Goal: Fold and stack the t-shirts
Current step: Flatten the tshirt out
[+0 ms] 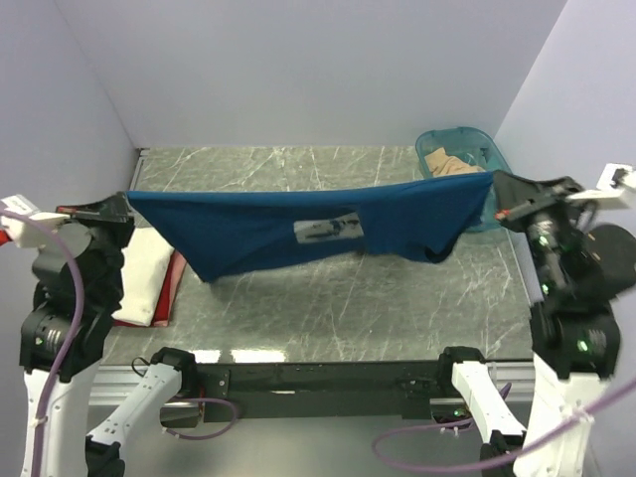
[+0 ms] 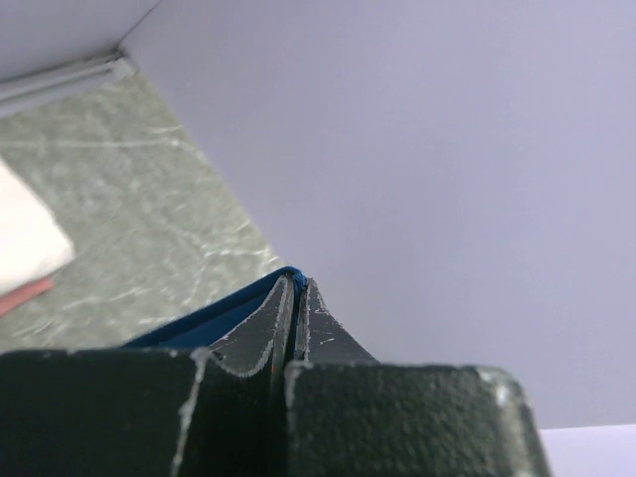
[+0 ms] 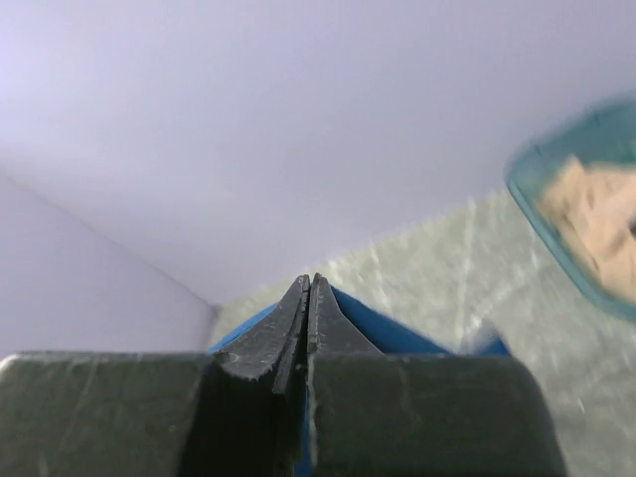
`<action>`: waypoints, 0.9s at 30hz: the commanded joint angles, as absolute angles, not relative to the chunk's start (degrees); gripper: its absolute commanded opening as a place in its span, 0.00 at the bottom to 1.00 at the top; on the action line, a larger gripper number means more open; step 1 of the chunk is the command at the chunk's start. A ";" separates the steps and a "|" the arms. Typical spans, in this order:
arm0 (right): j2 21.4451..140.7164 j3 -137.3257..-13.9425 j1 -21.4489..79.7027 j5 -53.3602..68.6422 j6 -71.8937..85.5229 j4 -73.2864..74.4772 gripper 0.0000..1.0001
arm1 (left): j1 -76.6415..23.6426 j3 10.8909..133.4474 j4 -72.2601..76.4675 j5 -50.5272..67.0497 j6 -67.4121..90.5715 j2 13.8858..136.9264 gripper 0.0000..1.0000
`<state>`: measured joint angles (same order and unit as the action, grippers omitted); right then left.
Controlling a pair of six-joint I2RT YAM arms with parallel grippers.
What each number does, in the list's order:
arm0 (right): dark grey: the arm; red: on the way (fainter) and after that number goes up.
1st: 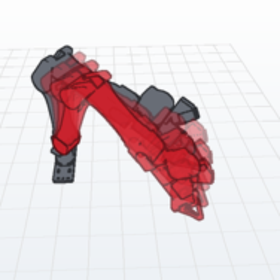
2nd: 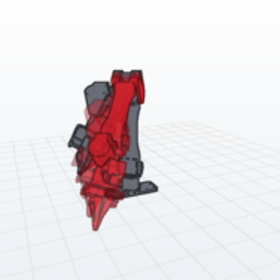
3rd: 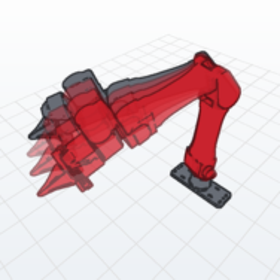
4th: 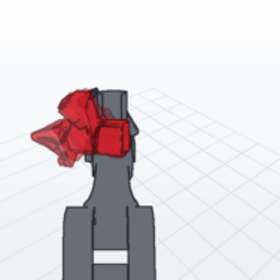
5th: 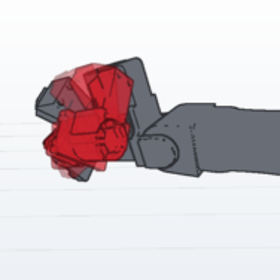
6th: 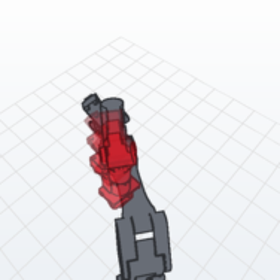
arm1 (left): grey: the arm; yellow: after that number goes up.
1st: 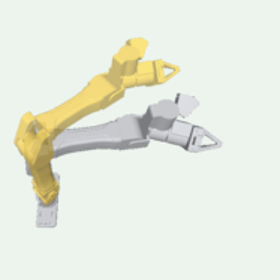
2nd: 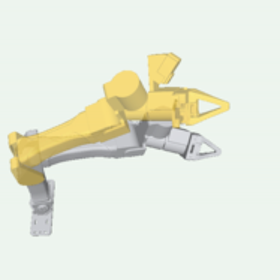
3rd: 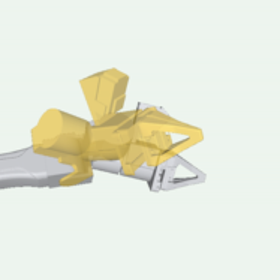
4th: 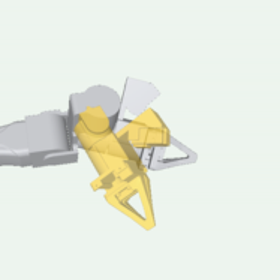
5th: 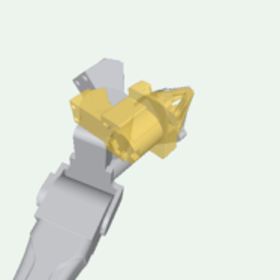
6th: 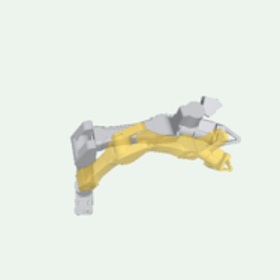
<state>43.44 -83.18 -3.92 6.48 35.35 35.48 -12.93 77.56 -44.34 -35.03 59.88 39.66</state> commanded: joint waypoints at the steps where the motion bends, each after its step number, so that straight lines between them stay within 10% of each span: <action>1: 43.41 -90.59 -4.48 4.40 35.51 36.39 0.00 | -12.57 81.03 -40.18 -36.21 56.34 40.43 0.01; 15: 62.80 -93.95 -4.48 4.48 37.88 16.27 0.00 | -7.41 91.74 -17.15 -30.87 50.36 67.28 0.01; 27: 90.96 -124.27 -4.57 10.02 43.42 5.72 0.00 | 6.49 122.78 -11.43 -10.48 53.53 95.53 0.01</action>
